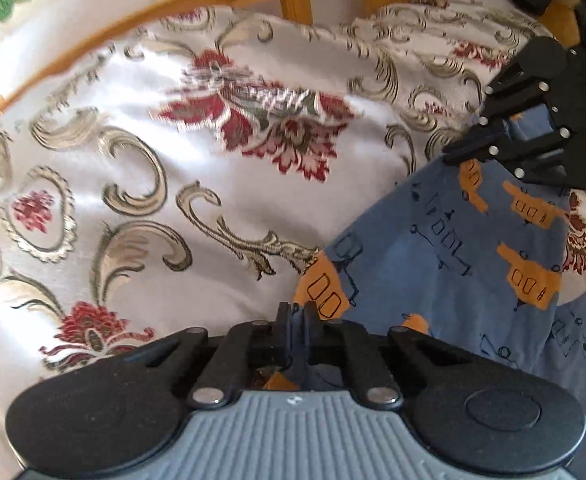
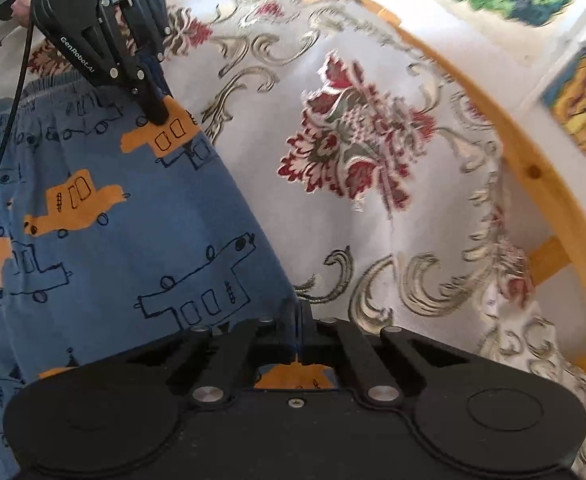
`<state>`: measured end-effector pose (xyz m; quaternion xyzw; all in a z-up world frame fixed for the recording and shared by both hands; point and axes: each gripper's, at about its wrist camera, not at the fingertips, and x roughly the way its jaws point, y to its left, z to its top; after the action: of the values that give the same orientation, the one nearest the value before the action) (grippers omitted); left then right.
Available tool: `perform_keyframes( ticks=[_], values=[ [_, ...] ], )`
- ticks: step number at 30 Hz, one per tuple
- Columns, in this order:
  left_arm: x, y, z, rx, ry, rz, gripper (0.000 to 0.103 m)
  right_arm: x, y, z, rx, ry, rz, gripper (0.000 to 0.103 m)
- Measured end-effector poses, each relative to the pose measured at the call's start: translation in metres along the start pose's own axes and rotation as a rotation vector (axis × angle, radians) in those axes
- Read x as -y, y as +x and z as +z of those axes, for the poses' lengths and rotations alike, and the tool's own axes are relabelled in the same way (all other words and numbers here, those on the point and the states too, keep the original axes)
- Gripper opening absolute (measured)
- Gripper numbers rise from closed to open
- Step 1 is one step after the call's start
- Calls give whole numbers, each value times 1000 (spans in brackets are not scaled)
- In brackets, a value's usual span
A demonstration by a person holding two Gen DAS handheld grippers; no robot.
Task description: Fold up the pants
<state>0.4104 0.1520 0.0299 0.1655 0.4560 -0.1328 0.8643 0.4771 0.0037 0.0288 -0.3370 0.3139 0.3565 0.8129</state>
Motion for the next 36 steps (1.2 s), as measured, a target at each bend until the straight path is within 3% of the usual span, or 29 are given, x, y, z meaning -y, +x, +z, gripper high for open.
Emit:
perform_keyframes(
  ticks=[10, 16, 21, 26, 36],
  values=[
    [52, -63, -21, 184, 78, 115, 1, -46, -84, -19, 97, 36, -144, 0],
    [93, -102, -59, 264, 174, 153, 1, -103, -137, -32, 111, 12, -168, 0],
    [127, -115, -101, 273, 287, 183, 1, -165, -168, -42, 74, -40, -182, 0],
    [152, -111, -138, 233, 365, 205, 1, -228, -175, -52, 31, -132, -205, 0],
    [175, -89, -187, 159, 485, 230, 1, -301, -153, -73, -3, -87, -187, 0]
  ],
)
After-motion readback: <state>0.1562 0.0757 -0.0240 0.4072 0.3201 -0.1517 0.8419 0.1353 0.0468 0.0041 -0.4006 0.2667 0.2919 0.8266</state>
